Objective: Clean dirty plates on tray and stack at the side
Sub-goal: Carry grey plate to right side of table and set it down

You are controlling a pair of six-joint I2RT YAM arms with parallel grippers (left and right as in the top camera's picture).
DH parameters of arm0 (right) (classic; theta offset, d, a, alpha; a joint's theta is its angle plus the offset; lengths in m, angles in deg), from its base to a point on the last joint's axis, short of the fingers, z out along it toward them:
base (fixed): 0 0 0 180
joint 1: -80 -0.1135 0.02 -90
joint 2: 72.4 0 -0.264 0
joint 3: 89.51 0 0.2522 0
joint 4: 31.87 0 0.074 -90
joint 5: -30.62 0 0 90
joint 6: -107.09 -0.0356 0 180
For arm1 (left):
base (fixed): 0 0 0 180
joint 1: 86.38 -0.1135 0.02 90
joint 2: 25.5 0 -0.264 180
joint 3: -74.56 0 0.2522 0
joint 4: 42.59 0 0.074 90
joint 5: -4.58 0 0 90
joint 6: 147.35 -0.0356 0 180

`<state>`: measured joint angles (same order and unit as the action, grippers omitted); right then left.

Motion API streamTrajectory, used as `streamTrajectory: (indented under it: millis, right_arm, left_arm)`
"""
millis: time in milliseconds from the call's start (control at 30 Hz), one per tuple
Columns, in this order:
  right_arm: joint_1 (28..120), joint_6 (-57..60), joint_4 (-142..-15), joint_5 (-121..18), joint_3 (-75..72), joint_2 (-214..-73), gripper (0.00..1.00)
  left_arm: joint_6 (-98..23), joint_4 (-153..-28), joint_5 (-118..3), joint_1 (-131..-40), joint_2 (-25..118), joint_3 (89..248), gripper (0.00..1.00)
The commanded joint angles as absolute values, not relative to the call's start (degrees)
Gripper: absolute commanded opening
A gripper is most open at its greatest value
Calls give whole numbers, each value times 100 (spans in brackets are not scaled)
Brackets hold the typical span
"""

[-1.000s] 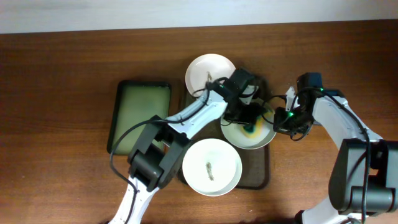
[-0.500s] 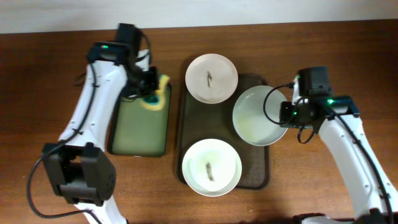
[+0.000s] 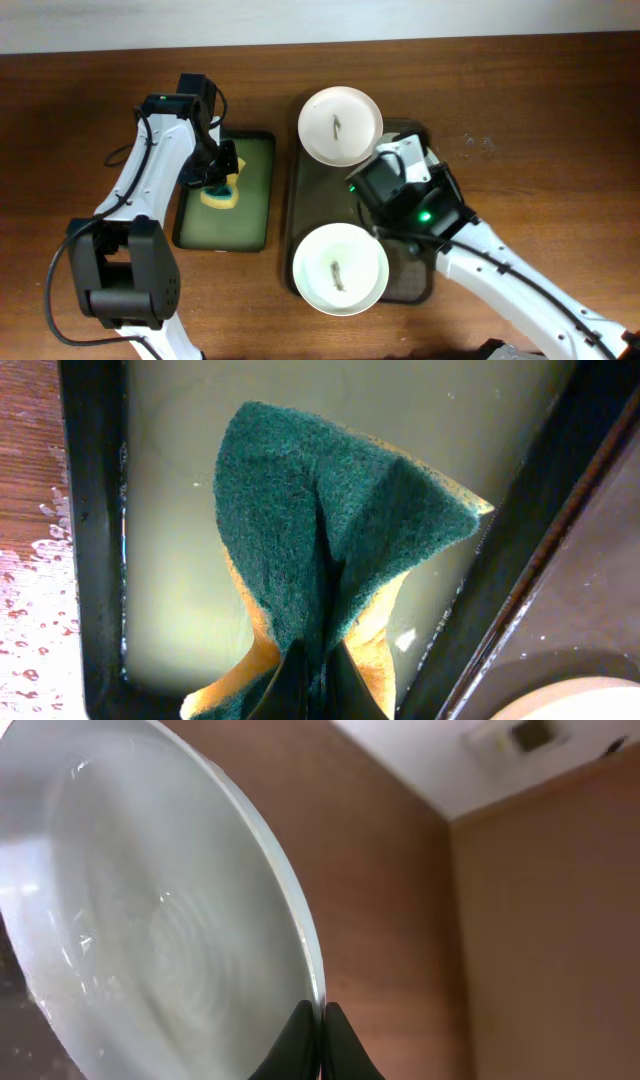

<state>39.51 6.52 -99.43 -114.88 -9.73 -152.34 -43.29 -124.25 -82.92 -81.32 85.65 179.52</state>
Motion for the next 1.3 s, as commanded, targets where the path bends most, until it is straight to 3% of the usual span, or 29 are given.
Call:
streamTrajectory:
  millis: [0, 567, 667, 733, 833, 933, 1033, 1167, 1267]
  right_arm:
    - [3719, 563, -9943, -12312, -849, -15119, 4]
    - [3728, 563, -9943, -12756, -849, -15119, 4]
    - [3942, -14, -9946, -12085, -849, -15119, 4]
    - [4476, -211, -9939, -11095, -849, -15116, 4]
    - [6176, 115, -9922, -8584, -768, -15112, 4]
    - [8661, 902, -9950, -5220, -728, -15158, 4]
    - [10556, 738, -9987, -4634, -737, -15438, 4]
    - [11881, 661, -9773, -4704, -794, -16207, 4]
    - [12254, 462, -9707, -4794, -796, -16994, 9]
  left_arm:
    - [-4422, -12152, -8353, -8167, 8397, 17589, 0]
    - [-4420, -11743, -8181, -8169, 8386, 17167, 0]
    - [-4418, -11723, -8181, -8167, 8386, 17167, 0]
    - [-4418, -11723, -8178, -8167, 8386, 17167, 0]
    - [-4420, -11730, -8181, -8167, 8386, 17167, 0]
    - [-4420, -11719, -8181, -8173, 8386, 17167, 0]
    - [-4420, -11723, -8181, -8173, 8386, 17167, 0]
    - [-4420, -11715, -8181, -8173, 8386, 17167, 0]
    - [-4420, -11723, -8181, -8180, 8386, 17167, 0]
